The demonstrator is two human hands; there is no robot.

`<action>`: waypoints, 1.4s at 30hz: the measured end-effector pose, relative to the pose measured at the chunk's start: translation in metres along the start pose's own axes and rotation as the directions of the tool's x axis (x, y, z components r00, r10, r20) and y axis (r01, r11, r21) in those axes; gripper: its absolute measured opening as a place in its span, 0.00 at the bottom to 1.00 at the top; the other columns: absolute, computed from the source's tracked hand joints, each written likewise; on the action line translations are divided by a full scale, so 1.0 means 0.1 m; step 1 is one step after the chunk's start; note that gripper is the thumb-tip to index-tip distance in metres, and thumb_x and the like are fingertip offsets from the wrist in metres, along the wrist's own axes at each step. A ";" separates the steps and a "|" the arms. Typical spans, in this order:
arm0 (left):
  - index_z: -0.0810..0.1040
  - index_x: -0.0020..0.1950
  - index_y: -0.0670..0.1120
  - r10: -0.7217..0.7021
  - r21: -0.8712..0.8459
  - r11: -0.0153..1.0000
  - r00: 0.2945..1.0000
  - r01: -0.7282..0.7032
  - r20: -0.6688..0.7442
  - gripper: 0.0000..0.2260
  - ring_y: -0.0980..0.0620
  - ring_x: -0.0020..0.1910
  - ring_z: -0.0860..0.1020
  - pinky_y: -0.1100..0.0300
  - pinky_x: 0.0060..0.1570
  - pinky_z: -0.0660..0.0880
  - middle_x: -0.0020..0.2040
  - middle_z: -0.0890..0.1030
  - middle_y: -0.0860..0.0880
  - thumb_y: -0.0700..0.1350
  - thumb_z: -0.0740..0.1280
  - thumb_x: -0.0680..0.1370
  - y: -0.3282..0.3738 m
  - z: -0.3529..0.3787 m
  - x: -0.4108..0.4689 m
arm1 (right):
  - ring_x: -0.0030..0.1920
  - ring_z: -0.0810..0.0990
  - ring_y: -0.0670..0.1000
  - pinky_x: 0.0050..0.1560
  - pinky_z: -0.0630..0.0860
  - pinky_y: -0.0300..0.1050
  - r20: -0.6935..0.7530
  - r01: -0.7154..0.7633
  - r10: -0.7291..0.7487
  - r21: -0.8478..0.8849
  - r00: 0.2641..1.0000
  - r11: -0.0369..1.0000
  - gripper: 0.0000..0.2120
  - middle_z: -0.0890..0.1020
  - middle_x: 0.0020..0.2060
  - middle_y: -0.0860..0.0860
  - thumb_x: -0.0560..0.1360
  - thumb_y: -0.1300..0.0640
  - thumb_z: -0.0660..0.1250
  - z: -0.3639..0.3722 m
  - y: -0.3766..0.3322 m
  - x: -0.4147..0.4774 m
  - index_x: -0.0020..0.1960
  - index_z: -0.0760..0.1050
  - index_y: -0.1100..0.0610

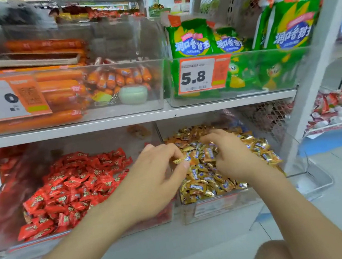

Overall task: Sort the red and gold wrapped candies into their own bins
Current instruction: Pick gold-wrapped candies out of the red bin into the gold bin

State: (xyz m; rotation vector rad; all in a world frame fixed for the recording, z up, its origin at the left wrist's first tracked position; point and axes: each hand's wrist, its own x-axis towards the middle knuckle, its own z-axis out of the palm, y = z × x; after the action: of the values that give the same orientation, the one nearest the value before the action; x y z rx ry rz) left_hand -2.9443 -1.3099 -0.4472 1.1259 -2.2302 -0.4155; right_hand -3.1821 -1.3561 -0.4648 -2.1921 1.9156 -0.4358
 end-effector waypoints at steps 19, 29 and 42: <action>0.75 0.47 0.55 -0.293 0.545 0.805 0.956 0.234 0.022 0.08 0.47 0.48 0.72 0.48 0.50 0.76 0.45 0.73 0.54 0.56 0.59 0.79 -0.54 -0.20 -0.29 | 0.45 0.84 0.40 0.52 0.78 0.34 -0.243 0.299 -0.211 0.419 0.947 0.857 0.18 0.87 0.42 0.42 0.73 0.68 0.64 0.04 -0.88 -0.23 0.50 0.86 0.49; 0.72 0.69 0.64 -0.531 0.513 0.797 0.774 0.319 0.344 0.27 0.51 0.68 0.63 0.44 0.69 0.62 0.66 0.69 0.58 0.75 0.62 0.74 -1.21 -0.55 -0.53 | 0.61 0.79 0.66 0.52 0.76 0.53 0.263 0.054 -0.040 -0.045 0.964 0.998 0.12 0.78 0.61 0.65 0.80 0.61 0.66 0.83 -1.63 0.46 0.62 0.73 0.62; 0.63 0.78 0.65 -0.560 0.486 0.810 0.677 0.328 0.477 0.48 0.48 0.77 0.54 0.39 0.75 0.57 0.78 0.59 0.58 0.84 0.62 0.62 -1.58 -0.49 -0.49 | 0.70 0.77 0.61 0.63 0.79 0.54 0.203 -0.064 0.104 -0.194 0.974 0.979 0.20 0.77 0.70 0.58 0.79 0.62 0.69 1.47 -1.58 1.36 0.71 0.75 0.57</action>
State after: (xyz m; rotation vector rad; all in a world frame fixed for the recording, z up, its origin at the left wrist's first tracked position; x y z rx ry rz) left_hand -2.7928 -1.3640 -0.5087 2.0132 -2.6192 -0.6608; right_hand -2.9685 -1.4751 -0.5373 -2.1543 1.9912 -0.0063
